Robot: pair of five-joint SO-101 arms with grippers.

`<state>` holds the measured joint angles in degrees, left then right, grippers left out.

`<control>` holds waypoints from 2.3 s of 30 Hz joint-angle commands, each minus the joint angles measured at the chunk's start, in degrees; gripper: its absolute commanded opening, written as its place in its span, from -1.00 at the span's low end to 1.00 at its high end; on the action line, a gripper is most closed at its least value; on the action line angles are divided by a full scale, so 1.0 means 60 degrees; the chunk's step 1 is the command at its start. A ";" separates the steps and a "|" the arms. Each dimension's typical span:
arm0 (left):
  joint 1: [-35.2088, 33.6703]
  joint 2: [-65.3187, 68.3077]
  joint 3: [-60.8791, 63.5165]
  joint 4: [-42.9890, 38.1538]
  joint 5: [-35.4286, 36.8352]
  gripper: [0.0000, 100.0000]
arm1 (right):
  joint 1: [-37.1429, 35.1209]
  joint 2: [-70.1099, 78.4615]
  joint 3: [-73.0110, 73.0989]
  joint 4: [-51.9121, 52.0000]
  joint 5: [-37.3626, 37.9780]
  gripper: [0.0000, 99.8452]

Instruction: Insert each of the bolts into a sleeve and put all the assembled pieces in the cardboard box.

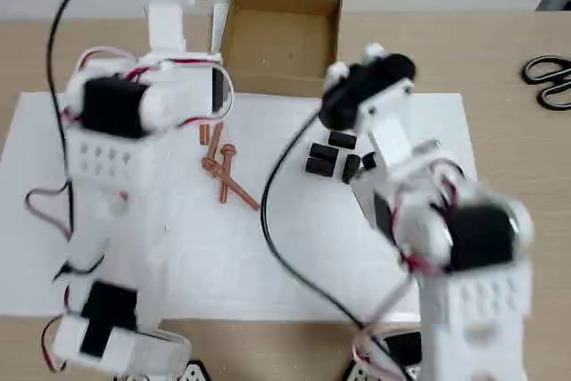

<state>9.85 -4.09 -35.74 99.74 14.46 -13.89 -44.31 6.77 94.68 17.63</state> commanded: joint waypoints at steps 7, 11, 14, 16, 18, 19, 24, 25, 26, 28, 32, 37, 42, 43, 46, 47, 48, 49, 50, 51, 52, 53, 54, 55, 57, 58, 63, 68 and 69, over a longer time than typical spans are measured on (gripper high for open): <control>0.0527 -0.3033 0.1267 0.0103 -0.0059 -0.99 | 0.0066 -0.2806 0.1231 -0.0374 0.0015 -0.99; 0.0513 -0.3678 0.2147 -0.0308 -0.0015 -0.99 | 0.0037 -0.3714 0.2857 -0.1443 -0.0982 -0.99; 0.0527 -0.4000 0.3011 -0.1201 0.0147 -0.99 | -0.0271 -0.4711 0.4205 -0.2835 -0.2755 -0.99; 0.0527 -0.4147 0.3656 -0.2007 0.0513 -0.99 | -0.0608 -0.5502 0.5172 -0.3612 -0.3619 -0.99; 0.0571 -0.4249 0.4242 -0.2740 0.0733 -0.99 | -0.0945 -0.6205 0.6212 -0.4330 -0.3736 -0.99; 0.0718 -0.4293 0.4520 -0.3077 0.0821 -0.99 | -0.1106 -0.6542 0.6784 -0.4755 -0.3604 -0.99; 0.1846 -0.4469 0.5414 -0.4322 0.0938 -0.99 | -0.1502 -0.8081 0.9055 -0.5810 -0.2725 -0.99; 0.2066 -0.4469 0.5516 -0.4513 0.0938 -0.99 | -0.1516 -0.8359 0.9348 -0.5912 -0.2696 -0.99; 0.2344 -0.4469 0.5590 -0.4689 0.0894 -0.99 | -0.1516 -0.8623 0.9626 -0.6000 -0.2725 -0.99; 0.2857 -0.4396 0.5722 -0.5114 0.0894 -0.99 | -0.1531 -0.9106 1.0007 -0.6015 -0.2725 -0.99; 0.3678 -0.4469 0.6777 -0.6344 0.0938 -0.99 | -0.1751 -0.9927 1.0520 -0.6000 -0.2725 -0.99; 0.4000 -0.4484 0.7934 -0.7868 0.1509 -0.99 | -0.1766 -0.9941 1.0505 -0.6000 -0.2740 -0.99; 0.4015 -0.5685 0.8139 -0.8147 0.1890 -0.99 | -0.1766 -0.9941 1.0535 -0.6015 -0.2755 -0.99; 0.4015 -0.6022 0.8256 -0.8176 0.1817 -0.99 | -0.1766 -0.9941 1.0535 -0.6015 -0.2755 -0.99; 0.4015 -0.6872 0.8842 -0.8322 0.1568 -0.99 | -0.1766 -0.9941 1.0535 -0.6015 -0.2930 -0.99; 0.4015 -0.7062 0.9150 -0.8410 0.1568 -0.99 | -0.1766 -0.9941 1.0535 -0.6015 -0.3150 -0.99; 0.4015 -0.7223 0.9531 -0.8557 0.1568 -0.99 | -0.1766 -0.9941 1.0535 -0.6015 -0.3399 -0.99; 0.4015 -0.7297 0.9971 -0.8850 0.1568 -0.99 | -0.1766 -0.9941 1.0535 -0.6015 -0.3634 -0.99; 0.4015 -0.7385 1.0425 -0.9231 0.1568 -0.99 | -0.1766 -0.9941 1.0535 -0.6015 -0.3810 -0.99; 0.4015 -0.7443 1.0879 -0.9670 0.1568 -0.99 | -0.1766 -0.9927 1.0535 -0.6015 -0.3912 -0.99; 0.4015 -0.7487 1.1289 -1.0081 0.1568 -0.99 | -0.1766 -0.9927 1.0549 -0.6015 -0.3971 -0.99; 0.4015 -0.7560 1.1626 -1.0462 0.1568 -0.99 | -0.1766 -0.9927 1.0549 -0.6015 -0.3956 -0.99; 0.4029 -0.7619 1.1949 -1.0799 0.1582 -0.99 | -0.1766 -0.9927 1.0564 -0.6015 -0.3956 -0.99; 0.4059 -0.7663 1.2198 -1.1048 0.1582 -0.99 | -0.1766 -0.9927 1.0564 -0.6015 -0.3956 -0.99; 0.4190 -0.7736 1.2491 -1.1253 0.1582 -0.99 | -0.1780 -0.9927 1.0564 -0.6015 -0.3956 -0.99; 0.4278 -0.7736 1.2549 -1.1253 0.1582 -0.99 | -0.1780 -0.9912 1.0564 -0.6015 -0.3956 -0.99; 0.4527 -0.7692 1.2520 -1.1267 0.1582 -0.99 | -0.2220 -0.9839 1.0579 -0.6015 -0.3912 -0.99; 0.4586 -0.7692 1.2535 -1.1223 0.1582 -0.99 | -0.2249 -0.9853 1.0872 -0.6322 -0.3912 -0.99; 0.4586 -0.7692 1.2564 -1.1194 0.1582 -0.99 | -0.2249 -0.9868 1.0960 -0.6425 -0.3897 -0.99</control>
<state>37.10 -48.40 39.87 33.89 24.48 -27.16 -103.30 72.18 58.55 -5.67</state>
